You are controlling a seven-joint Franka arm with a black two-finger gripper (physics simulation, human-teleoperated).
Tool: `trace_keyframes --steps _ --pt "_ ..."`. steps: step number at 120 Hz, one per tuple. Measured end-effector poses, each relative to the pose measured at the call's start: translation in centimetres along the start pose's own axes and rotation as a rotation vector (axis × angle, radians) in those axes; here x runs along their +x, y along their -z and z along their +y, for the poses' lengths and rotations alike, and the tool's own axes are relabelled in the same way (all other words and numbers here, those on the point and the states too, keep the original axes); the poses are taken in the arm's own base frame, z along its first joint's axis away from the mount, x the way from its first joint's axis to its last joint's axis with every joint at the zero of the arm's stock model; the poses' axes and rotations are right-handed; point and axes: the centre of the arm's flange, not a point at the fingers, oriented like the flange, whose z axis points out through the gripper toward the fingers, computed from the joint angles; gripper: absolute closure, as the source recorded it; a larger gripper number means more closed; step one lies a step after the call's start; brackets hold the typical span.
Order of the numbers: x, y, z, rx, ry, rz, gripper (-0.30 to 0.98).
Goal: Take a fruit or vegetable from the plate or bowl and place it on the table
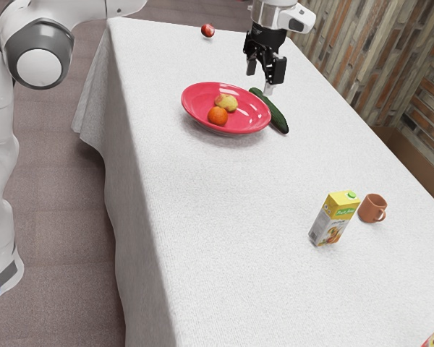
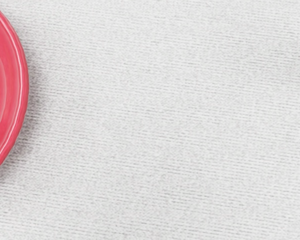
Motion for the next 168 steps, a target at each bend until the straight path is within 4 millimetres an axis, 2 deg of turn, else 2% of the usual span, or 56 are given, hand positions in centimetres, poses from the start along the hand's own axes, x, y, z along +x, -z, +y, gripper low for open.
trace_keyframes --steps 6,19,28,32,36,40,45,48,52,58,65,74,80,85,91,100,105,119,128,132,138,153,160,168 --pt "0.0 0.0 -0.1 -0.012 0.004 -0.001 0.0" --pt "0.2 -0.2 -2.0 -0.038 0.041 -0.005 0.0" --pt "0.1 0.0 -2.0 -0.05 0.042 -0.003 0.0" --pt "-0.1 0.7 -2.0 -0.055 0.04 0.011 0.0" --pt "-0.4 3.0 -1.9 -0.057 0.038 0.048 0.0" --pt "-1.2 6.6 -1.9 -0.05 0.034 0.103 0.0" --pt "-3.5 12.0 -1.7 -0.052 0.023 0.186 0.0" --pt "-4.8 14.1 -1.5 -0.056 0.017 0.21 0.0" --pt "-6.0 15.5 -1.3 -0.058 0.012 0.213 0.0" --pt "-6.7 15.8 -0.7 -0.054 0.007 0.189 0.0" --pt "-6.5 14.2 0.0 -0.041 0.009 0.127 0.0" --pt "-6.0 11.2 0.4 -0.015 0.019 0.03 0.0" --pt "-5.2 8.9 0.1 0.003 0.04 -0.032 0.0" --pt "-4.3 6.8 -0.9 0.022 0.073 -0.079 0.0" --pt "-2.8 3.9 -4.0 0.048 0.15 -0.14 0.0" --pt "-1.8 0.6 -11.7 0.074 0.307 -0.205 0.0" --pt "-1.9 0.0 -14.6 0.08 0.365 -0.216 0.0" --pt "-2.8 -0.7 -20.6 0.073 0.489 -0.215 0.0" --pt "-3.4 -1.0 -23.4 0.063 0.548 -0.212 0.0" --pt "-3.4 -1.6 -24.1 0.06 0.565 -0.213 0.0" --pt "-4.1 -3.7 -24.5 0.038 0.574 -0.236 0.0" --pt "-9.8 -9.7 -24.2 -0.029 0.578 -0.239 0.0" --pt "-11.3 -10.2 -24.7 -0.017 0.584 -0.188 0.0" --pt "-11.5 -9.9 -24.9 0.005 0.575 -0.131 0.0"
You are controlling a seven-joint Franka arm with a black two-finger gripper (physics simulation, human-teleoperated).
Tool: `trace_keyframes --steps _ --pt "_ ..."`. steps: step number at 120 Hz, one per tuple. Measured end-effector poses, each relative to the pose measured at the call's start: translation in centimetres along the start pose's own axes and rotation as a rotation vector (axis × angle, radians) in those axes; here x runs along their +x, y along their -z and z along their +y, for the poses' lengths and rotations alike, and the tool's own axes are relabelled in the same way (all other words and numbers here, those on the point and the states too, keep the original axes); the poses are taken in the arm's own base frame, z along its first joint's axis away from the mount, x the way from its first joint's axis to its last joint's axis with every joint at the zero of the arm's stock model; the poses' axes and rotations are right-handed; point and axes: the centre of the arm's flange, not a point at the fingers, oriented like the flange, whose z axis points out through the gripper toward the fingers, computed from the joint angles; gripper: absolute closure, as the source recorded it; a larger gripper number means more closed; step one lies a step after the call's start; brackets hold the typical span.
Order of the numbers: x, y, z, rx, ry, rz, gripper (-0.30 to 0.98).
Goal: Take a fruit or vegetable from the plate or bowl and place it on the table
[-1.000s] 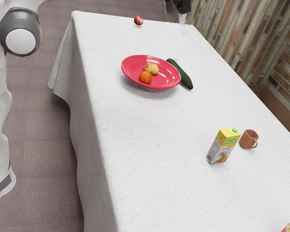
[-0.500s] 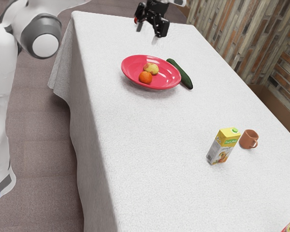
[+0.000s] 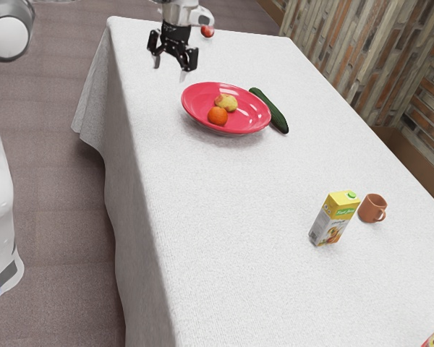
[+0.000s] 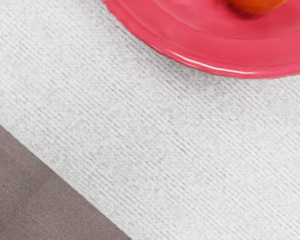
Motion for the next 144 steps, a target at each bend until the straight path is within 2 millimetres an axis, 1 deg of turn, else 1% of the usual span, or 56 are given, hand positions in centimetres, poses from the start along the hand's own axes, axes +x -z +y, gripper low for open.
trace_keyframes --steps 14,24,28,40,44,49,55,63,74,86,93,100,109,130,137,144 --pt "0.5 1.2 0.0 0.018 -0.019 0.079 0.0" --pt "1.2 1.4 -0.9 0.062 -0.029 0.119 0.0" --pt "1.4 1.2 -1.8 0.074 -0.022 0.125 0.0" --pt "2.2 1.0 -5.7 0.103 0.026 0.136 0.0" --pt "2.4 0.8 -6.8 0.112 0.039 0.137 0.0" --pt "2.9 0.7 -7.5 0.123 0.047 0.14 0.0" --pt "4.1 0.8 -7.6 0.144 0.049 0.15 0.0" --pt "5.5 0.4 -7.1 0.165 0.041 0.155 0.0" --pt "6.6 -0.1 -6.0 0.17 0.021 0.164 0.0" --pt "7.9 -1.5 -4.7 0.168 0.003 0.163 0.0" --pt "9.0 -1.7 -3.8 0.172 -0.006 0.175 0.0" --pt "9.8 -1.5 -2.4 0.17 -0.025 0.192 0.0" --pt "10.1 -1.4 -0.3 0.159 -0.058 0.205 0.0" --pt "9.9 -1.6 3.5 0.137 -0.119 0.212 0.0" --pt "9.9 -2.2 4.4 0.136 -0.132 0.205 0.0" --pt "10.1 -2.9 4.8 0.135 -0.137 0.196 0.0"
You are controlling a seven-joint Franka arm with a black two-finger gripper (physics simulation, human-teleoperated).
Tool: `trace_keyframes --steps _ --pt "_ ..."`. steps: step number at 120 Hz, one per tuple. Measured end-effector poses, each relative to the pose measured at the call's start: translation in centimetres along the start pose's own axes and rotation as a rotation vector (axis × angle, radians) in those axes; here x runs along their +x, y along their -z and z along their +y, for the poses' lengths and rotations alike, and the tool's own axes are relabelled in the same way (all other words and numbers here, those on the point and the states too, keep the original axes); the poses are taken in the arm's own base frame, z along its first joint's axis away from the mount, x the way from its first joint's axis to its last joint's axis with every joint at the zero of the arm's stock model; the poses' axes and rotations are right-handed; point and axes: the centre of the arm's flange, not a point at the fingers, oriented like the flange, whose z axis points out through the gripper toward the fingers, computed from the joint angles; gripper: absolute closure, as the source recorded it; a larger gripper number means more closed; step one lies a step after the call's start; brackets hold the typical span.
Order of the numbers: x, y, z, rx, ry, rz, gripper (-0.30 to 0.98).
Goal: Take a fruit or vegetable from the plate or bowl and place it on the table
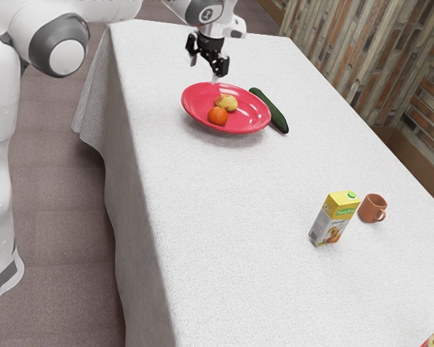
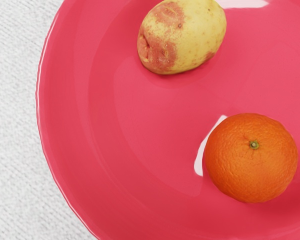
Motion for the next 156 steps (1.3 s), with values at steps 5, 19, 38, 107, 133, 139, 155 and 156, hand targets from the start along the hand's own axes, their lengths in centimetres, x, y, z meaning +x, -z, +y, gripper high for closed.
trace_keyframes --steps 5,19,38,107,133,139,155,156 --pt "0.1 -0.4 0.4 -0.001 -0.005 -0.004 0.0" --pt "0.2 -1.4 1.4 -0.014 -0.016 -0.01 0.0" --pt "0.3 -2.3 2.9 -0.033 -0.03 -0.017 0.0" --pt "0.3 -6.1 6.4 -0.08 -0.056 -0.055 0.0" --pt "0.4 -7.4 6.6 -0.095 -0.046 -0.068 0.0" --pt "0.5 -7.6 6.2 -0.095 -0.04 -0.07 0.0" --pt "0.7 -7.9 4.4 -0.093 -0.012 -0.071 0.0" --pt "0.7 -7.9 4.3 -0.093 -0.01 -0.071 0.0"
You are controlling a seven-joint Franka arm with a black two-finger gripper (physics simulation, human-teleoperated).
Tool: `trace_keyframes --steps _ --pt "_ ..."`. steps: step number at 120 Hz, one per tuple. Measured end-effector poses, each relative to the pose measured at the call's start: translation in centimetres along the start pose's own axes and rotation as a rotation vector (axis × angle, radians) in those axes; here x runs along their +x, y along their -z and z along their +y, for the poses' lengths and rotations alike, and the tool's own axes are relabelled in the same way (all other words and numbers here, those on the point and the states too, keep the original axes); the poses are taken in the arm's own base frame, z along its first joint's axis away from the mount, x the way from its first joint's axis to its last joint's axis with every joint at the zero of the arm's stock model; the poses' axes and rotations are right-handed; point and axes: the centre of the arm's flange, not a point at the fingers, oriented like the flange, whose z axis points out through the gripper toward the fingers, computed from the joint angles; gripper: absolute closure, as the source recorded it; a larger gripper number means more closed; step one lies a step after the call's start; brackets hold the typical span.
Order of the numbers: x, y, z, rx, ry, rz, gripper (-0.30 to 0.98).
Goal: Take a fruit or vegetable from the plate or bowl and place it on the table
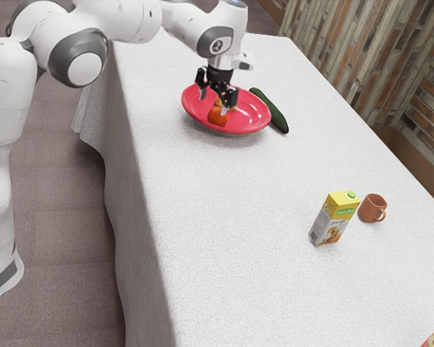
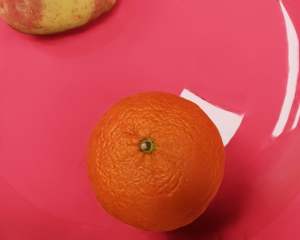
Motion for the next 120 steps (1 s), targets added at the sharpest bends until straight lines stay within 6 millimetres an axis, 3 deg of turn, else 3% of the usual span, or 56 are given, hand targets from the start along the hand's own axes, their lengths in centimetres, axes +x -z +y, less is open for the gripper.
trace_keyframes --steps 32,45,70,83,120 --pt "2.4 -0.5 -1.1 0.022 0.02 0.032 0.0" --pt "2.9 -1.1 -0.3 0.014 0.015 0.036 0.0" --pt "3.2 -2.4 0.4 -0.014 0.02 0.041 0.0" --pt "3.1 -4.1 0.3 -0.031 0.035 0.03 0.0" --pt "3.4 -5.5 0.4 -0.06 0.058 0.037 0.01"
